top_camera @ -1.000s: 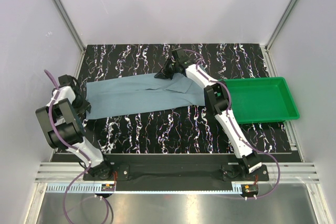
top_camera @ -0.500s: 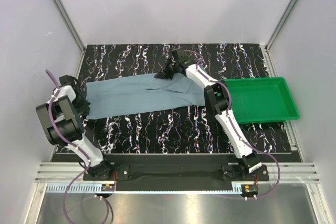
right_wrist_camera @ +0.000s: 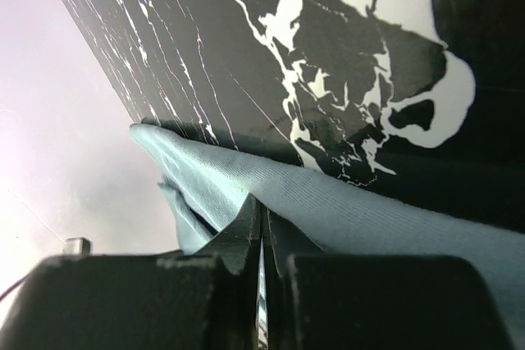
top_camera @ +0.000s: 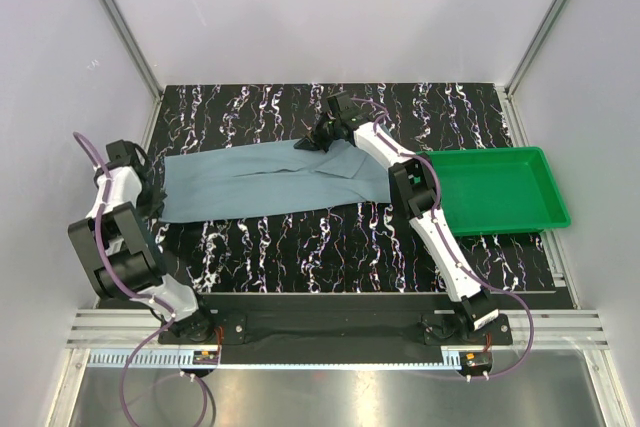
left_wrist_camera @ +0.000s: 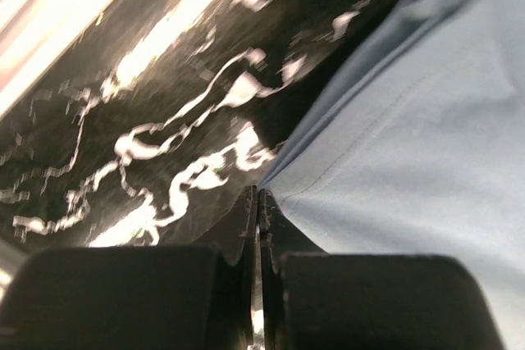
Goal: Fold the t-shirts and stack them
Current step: Fold the tshirt
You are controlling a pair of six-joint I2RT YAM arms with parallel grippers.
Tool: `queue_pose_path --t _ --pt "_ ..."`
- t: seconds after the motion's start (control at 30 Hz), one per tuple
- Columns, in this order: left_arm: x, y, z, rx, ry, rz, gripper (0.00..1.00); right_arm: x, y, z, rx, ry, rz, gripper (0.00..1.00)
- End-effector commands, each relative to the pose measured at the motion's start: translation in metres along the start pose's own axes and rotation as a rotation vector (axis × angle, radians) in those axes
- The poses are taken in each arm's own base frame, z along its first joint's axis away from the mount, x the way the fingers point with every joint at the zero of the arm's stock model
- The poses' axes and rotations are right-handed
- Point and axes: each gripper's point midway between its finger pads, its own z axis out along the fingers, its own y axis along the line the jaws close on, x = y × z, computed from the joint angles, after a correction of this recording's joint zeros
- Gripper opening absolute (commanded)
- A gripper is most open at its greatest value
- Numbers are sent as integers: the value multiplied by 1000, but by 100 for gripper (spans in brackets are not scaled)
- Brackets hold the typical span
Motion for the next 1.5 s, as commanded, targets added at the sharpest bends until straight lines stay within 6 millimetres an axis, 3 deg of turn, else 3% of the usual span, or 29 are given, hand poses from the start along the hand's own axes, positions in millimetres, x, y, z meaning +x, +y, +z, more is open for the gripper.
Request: queue_pose_path --t 0.0,0.13,0.37,0.4,0.43,0.5,0.63,0.7,0.73,0.8,0.87,0.93,0.97,1.03,1.07,1.17,1.3,1.4,1.47 --pt "11 25 -2 -128 8 -53 0 -7 -44 4 129 -20 80 1" --pt "31 35 8 -167 44 -99 0 -6 -47 6 135 -12 90 1" --pt "24 26 22 -172 66 -133 0 -6 -50 5 142 -9 85 2" --pt "24 29 22 -194 65 -133 5 -6 -51 6 144 -6 85 2" --pt "21 32 22 -208 59 -130 16 -5 -51 5 144 -4 81 2" --pt "12 39 15 -250 32 -111 46 -5 -51 5 140 1 78 2" --pt "-18 34 -6 -208 -76 -48 57 -3 -47 5 127 14 63 5" --pt "-39 14 -10 -107 -147 -28 57 -4 -46 4 125 13 52 6" --pt "-51 -10 -13 20 -176 12 56 -4 -46 3 129 12 41 6" --pt "-67 -35 -16 125 -203 48 51 -6 -48 1 135 10 37 7" --pt "-72 -59 -5 212 -185 86 50 -5 -49 2 134 15 33 7" --pt "-88 -75 -7 237 -194 94 49 -6 -50 1 137 14 34 7" --pt "-88 -79 5 235 -167 94 49 -6 -51 0 139 16 32 8" --pt "-91 -95 5 288 -130 70 44 -6 -50 -1 138 14 30 7" --pt "-90 -101 7 314 -111 65 34 -7 -51 -1 140 12 28 7" --pt "-77 -118 18 364 -44 33 31 -6 -53 0 143 15 34 8" --pt "-59 -130 34 388 32 -6 29 -7 -51 0 138 14 36 8" --pt "-48 -122 49 320 90 -48 27 -9 -52 -1 142 11 39 8" --pt "-43 -101 58 198 107 -77 24 -11 -52 -2 142 10 43 8"
